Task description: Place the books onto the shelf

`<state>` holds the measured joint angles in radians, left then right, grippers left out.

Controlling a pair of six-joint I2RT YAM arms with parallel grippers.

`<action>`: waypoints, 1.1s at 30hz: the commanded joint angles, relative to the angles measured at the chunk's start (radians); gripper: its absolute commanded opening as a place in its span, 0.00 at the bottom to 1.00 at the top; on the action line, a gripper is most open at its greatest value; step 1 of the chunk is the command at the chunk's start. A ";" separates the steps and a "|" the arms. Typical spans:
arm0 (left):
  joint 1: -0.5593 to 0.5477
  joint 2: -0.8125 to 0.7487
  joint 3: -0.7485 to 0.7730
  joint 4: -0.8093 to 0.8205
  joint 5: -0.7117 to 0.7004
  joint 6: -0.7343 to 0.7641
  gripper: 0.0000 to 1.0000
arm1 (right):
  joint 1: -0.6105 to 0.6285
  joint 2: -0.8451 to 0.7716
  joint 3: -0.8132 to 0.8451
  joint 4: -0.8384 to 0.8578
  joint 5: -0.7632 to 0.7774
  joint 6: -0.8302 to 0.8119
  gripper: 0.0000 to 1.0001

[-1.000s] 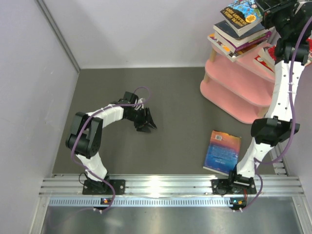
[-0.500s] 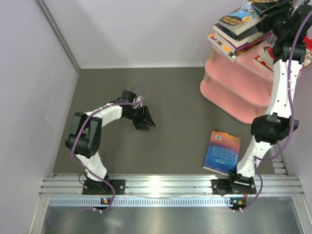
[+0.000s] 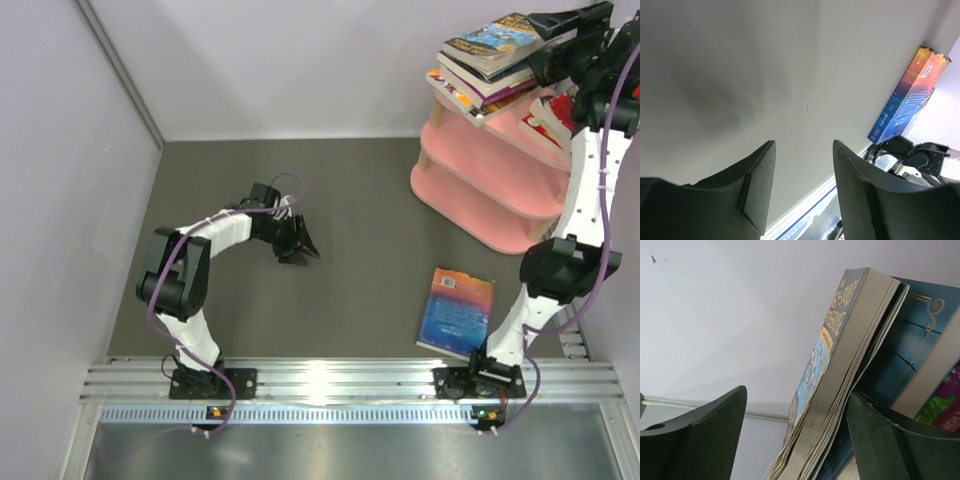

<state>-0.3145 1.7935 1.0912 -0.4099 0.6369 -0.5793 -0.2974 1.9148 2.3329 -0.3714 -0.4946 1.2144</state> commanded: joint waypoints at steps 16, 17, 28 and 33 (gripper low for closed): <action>0.006 0.049 0.079 0.008 0.018 0.010 0.54 | -0.040 -0.315 -0.152 -0.075 -0.084 -0.162 0.89; 0.006 0.052 0.082 0.003 0.023 0.012 0.54 | -0.045 -0.310 -0.156 -0.086 -0.090 -0.156 0.90; 0.006 0.053 0.102 -0.041 0.020 0.053 0.54 | -0.054 -0.183 -0.070 -0.169 -0.117 -0.111 0.77; 0.006 0.032 0.067 -0.023 0.021 0.045 0.54 | -0.068 -0.177 -0.072 -0.192 -0.107 -0.110 0.57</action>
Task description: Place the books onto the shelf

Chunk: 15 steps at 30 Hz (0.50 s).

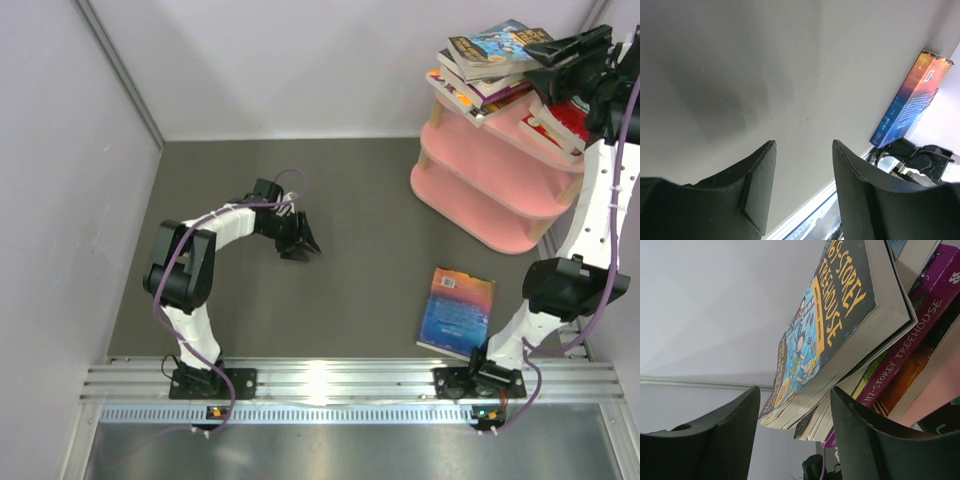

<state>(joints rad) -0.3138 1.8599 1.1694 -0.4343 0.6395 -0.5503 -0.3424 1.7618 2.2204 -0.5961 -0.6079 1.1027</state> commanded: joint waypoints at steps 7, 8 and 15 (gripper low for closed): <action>0.005 -0.028 -0.008 0.005 0.020 0.012 0.54 | -0.037 0.014 0.096 0.030 0.016 0.046 0.63; 0.005 -0.027 -0.004 0.003 0.022 0.012 0.54 | -0.041 0.018 0.113 0.032 0.017 0.048 0.64; 0.005 -0.010 0.030 -0.006 0.023 0.010 0.54 | -0.093 0.031 0.139 0.010 0.022 0.048 0.73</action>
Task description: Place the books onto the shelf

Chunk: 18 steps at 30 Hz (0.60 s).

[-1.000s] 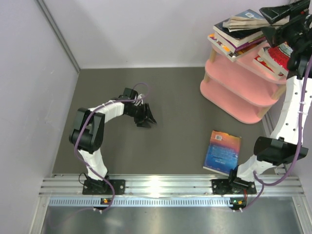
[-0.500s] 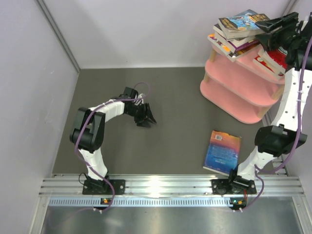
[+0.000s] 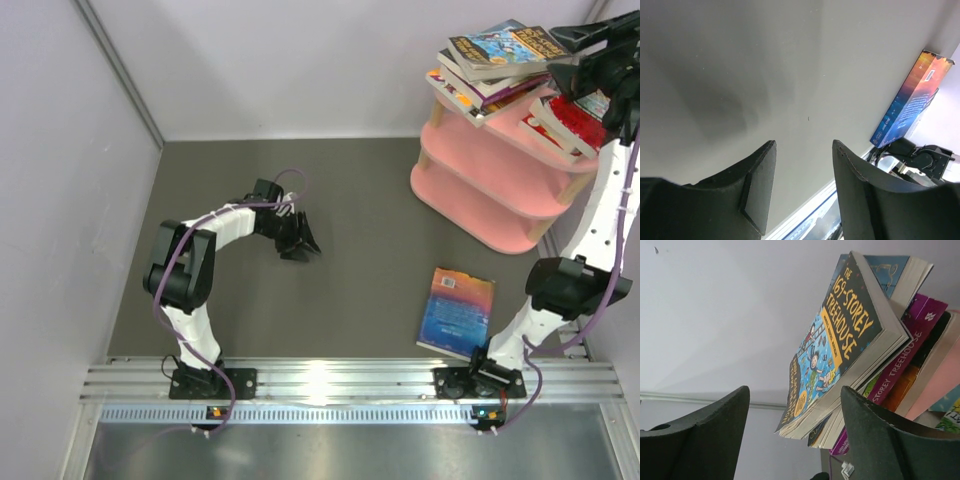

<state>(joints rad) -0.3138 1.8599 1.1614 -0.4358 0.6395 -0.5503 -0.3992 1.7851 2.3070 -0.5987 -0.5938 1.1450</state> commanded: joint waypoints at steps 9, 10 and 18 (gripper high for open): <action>0.005 -0.008 0.053 -0.009 0.017 0.000 0.54 | -0.044 -0.078 -0.032 0.363 -0.148 0.007 0.86; 0.005 -0.007 0.052 0.000 0.019 -0.006 0.54 | -0.040 -0.108 -0.128 0.476 -0.187 0.006 0.87; -0.027 -0.015 0.067 0.043 -0.012 -0.042 0.54 | 0.103 -0.588 -0.650 0.118 -0.201 -0.375 1.00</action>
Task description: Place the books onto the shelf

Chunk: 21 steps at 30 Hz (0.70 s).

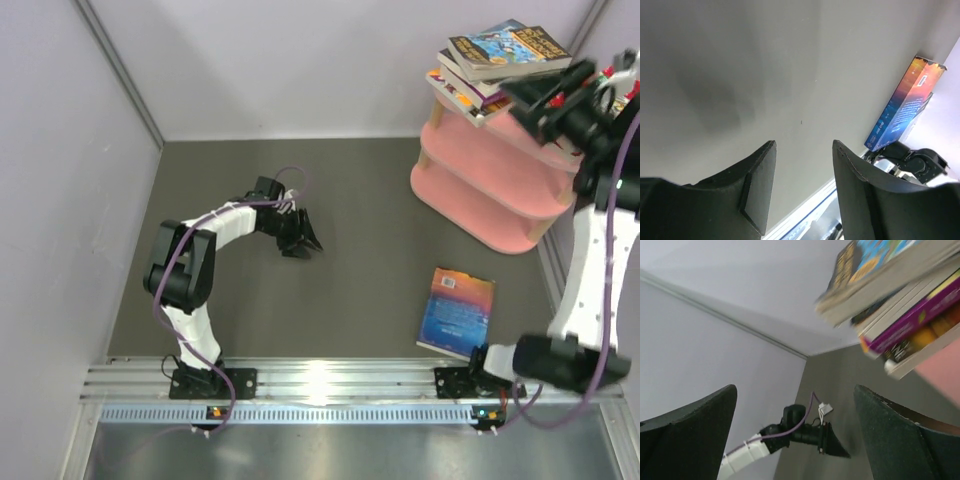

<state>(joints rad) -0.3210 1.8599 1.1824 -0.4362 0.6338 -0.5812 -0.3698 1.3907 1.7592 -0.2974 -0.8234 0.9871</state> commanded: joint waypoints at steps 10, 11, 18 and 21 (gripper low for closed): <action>-0.240 0.085 0.161 0.042 -0.017 -0.012 0.54 | 0.197 -0.444 -0.732 -0.836 0.720 -0.387 1.00; -0.259 0.100 0.186 0.042 -0.013 -0.016 0.54 | 0.189 -0.391 -0.757 -0.850 0.790 -0.399 1.00; -0.418 0.209 0.338 0.018 -0.016 -0.045 0.54 | 0.028 -0.266 -0.971 -0.701 0.841 -0.461 1.00; -0.466 0.237 0.391 -0.007 -0.032 -0.051 0.54 | 0.014 -0.197 -0.984 -0.686 0.932 -0.446 1.00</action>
<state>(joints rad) -0.7464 2.0918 1.4998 -0.4282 0.6098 -0.6189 -0.3416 1.1618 0.7609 -1.0180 -0.0113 0.5682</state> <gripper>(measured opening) 0.543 0.996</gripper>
